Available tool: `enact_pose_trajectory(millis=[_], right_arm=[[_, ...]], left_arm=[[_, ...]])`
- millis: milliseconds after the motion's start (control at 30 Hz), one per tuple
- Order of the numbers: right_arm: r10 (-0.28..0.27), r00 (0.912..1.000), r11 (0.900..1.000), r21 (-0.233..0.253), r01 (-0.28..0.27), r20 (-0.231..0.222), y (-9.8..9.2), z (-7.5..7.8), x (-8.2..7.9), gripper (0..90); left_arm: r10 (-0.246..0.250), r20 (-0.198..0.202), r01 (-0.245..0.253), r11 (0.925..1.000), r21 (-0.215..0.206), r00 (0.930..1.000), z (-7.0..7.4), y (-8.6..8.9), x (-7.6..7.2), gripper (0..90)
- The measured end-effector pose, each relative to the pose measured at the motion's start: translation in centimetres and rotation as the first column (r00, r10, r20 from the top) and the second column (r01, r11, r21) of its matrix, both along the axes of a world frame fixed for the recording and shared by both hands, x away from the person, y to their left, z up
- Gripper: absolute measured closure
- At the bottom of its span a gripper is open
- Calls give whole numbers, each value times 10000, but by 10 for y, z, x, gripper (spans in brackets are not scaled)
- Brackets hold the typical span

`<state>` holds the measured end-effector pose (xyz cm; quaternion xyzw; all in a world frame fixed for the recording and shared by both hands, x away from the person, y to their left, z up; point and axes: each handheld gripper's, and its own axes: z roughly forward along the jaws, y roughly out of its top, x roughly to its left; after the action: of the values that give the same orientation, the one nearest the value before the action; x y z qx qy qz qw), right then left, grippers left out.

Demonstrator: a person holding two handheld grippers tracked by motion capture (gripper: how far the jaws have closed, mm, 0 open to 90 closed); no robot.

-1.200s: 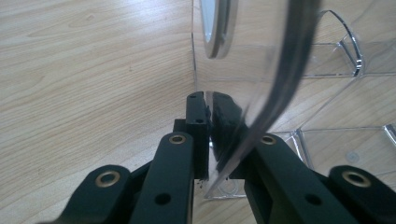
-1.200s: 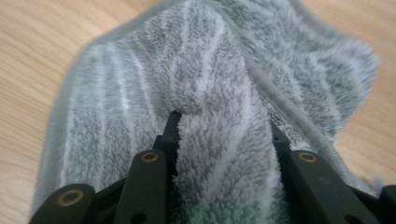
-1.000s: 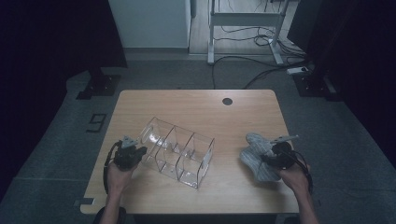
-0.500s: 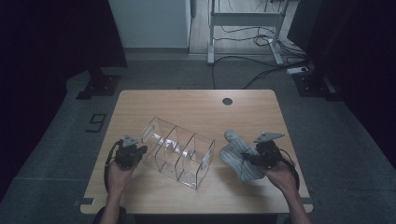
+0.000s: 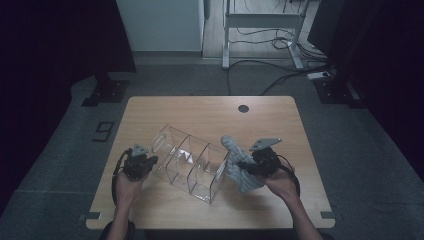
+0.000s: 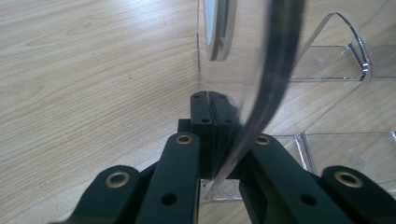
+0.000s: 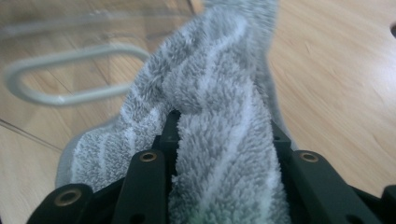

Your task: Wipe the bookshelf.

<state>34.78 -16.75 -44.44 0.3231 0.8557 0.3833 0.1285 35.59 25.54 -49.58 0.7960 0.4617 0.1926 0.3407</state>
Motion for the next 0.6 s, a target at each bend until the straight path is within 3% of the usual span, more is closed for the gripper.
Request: enact_pose_trajectory(millis=[133, 200, 600], right_arm=[[295, 9996, 9991, 314, -296, 36, 12, 4, 1, 614], [390, 9990, 9992, 110, -392, 220, 18, 4, 1, 615], [879, 9952, 9961, -29, -879, 440, 25, 5, -7, 625]], left_arm=[[-13, 8, 13, 10000, 73, 10000, 0, -1, 0, 871], [1, 3, -1, 9999, 105, 10000, 0, -1, 0, 871], [380, -58, -376, 9973, 633, 9993, 2, -9, 0, 873]])
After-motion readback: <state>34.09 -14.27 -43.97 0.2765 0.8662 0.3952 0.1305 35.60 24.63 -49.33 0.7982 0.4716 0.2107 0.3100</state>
